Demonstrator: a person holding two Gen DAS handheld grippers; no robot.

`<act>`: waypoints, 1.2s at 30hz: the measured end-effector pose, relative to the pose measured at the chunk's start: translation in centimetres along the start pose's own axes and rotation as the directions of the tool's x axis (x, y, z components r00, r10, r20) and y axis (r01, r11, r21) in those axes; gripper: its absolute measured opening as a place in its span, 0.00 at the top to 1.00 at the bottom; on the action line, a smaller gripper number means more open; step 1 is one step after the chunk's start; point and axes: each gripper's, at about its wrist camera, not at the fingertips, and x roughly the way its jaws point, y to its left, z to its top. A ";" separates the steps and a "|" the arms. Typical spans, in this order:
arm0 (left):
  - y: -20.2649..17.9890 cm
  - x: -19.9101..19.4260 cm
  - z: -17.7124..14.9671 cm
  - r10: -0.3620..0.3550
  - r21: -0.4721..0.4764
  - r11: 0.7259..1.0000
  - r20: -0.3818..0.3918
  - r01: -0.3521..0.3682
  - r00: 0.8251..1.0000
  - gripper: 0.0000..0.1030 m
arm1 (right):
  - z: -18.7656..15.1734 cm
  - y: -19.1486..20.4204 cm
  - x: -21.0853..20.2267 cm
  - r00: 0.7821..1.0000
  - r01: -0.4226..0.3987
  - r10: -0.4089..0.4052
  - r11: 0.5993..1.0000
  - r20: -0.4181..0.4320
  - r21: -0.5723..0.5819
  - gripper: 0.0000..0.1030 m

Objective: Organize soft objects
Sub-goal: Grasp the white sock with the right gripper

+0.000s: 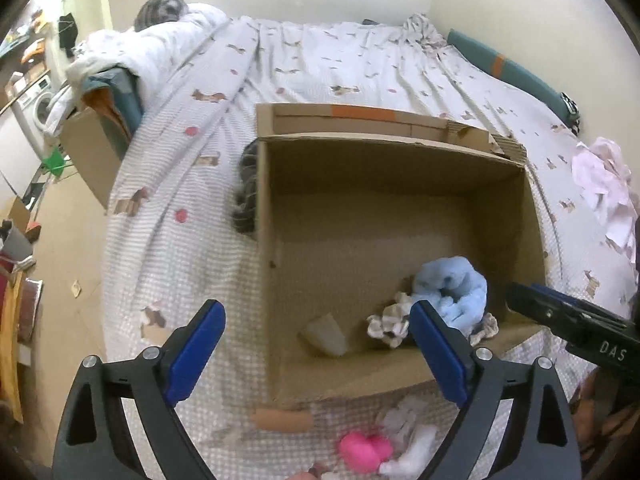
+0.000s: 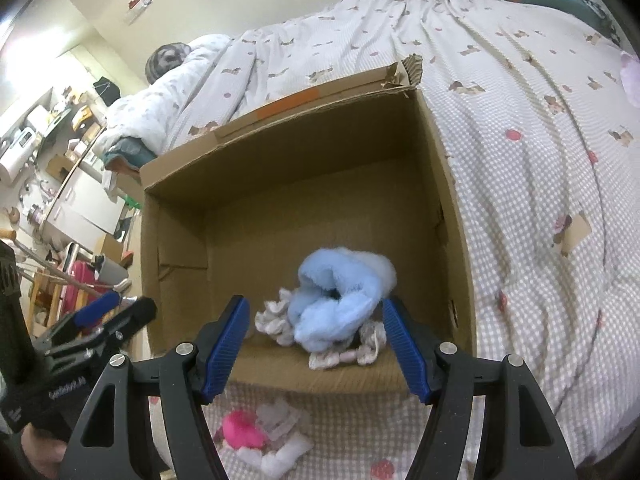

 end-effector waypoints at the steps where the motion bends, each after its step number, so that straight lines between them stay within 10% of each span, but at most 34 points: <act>1: 0.3 -0.3 -0.1 -0.009 -0.009 1.000 0.000 0.009 1.000 0.10 | -0.3 0.0 -0.3 1.000 -0.004 0.004 1.000 -0.003 -0.002 0.29; 24: 4.8 -4.8 -7.1 0.025 -0.178 0.983 -0.069 -0.037 0.997 0.10 | -7.4 1.0 -3.7 0.998 -0.033 0.032 0.999 -0.050 -0.025 0.29; 36: 5.1 -3.6 -8.0 0.050 -0.157 0.985 -0.106 -0.066 0.993 0.10 | -12.4 5.2 3.5 0.932 -0.060 -0.025 0.973 -0.361 -0.221 0.29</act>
